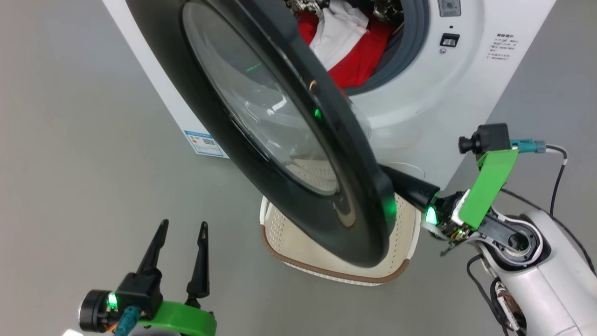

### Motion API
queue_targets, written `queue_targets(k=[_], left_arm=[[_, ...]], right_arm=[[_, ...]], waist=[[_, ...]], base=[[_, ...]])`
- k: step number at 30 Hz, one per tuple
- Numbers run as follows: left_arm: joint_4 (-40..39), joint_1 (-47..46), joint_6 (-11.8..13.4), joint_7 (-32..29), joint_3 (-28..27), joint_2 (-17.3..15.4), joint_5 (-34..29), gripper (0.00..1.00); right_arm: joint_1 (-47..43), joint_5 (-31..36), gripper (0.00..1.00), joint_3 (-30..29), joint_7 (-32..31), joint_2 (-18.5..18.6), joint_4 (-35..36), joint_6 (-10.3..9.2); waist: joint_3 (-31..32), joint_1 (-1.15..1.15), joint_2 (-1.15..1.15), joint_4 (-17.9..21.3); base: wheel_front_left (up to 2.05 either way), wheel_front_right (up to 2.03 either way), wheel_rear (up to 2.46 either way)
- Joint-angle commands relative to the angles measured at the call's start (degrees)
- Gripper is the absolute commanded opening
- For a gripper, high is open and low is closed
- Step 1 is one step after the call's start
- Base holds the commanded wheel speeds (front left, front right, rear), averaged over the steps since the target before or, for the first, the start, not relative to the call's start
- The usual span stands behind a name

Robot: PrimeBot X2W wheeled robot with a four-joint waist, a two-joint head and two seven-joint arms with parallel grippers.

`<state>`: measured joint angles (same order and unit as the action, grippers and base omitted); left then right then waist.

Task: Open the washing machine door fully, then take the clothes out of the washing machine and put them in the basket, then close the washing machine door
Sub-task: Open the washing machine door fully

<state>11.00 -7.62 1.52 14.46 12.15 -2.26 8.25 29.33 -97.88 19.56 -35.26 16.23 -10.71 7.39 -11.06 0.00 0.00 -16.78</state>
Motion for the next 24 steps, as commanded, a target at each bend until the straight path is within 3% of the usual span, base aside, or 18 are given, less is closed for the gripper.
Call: queue_targets(k=[1, 24], left_arm=[[-1.47, -0.06, 0.60, 0.53, -2.03, -1.06, 0.05, 1.00], [-2.11, 1.20, 1.08, 0.54, -1.27, -1.01, 0.42, 1.00]], right_arm=[[-1.04, -1.01, 0.00, 1.78, -0.15, -0.34, 2.69, 0.10], [-3.01, -9.27, 0.00, 17.00, 7.28, 4.22, 8.80, 0.10]], waist=[[0.56, 0.00, 0.00, -0.36], [2.31, 0.00, 0.00, -3.56]], base=[[0.00, 0.00, 0.00], [0.00, 0.00, 0.00]])
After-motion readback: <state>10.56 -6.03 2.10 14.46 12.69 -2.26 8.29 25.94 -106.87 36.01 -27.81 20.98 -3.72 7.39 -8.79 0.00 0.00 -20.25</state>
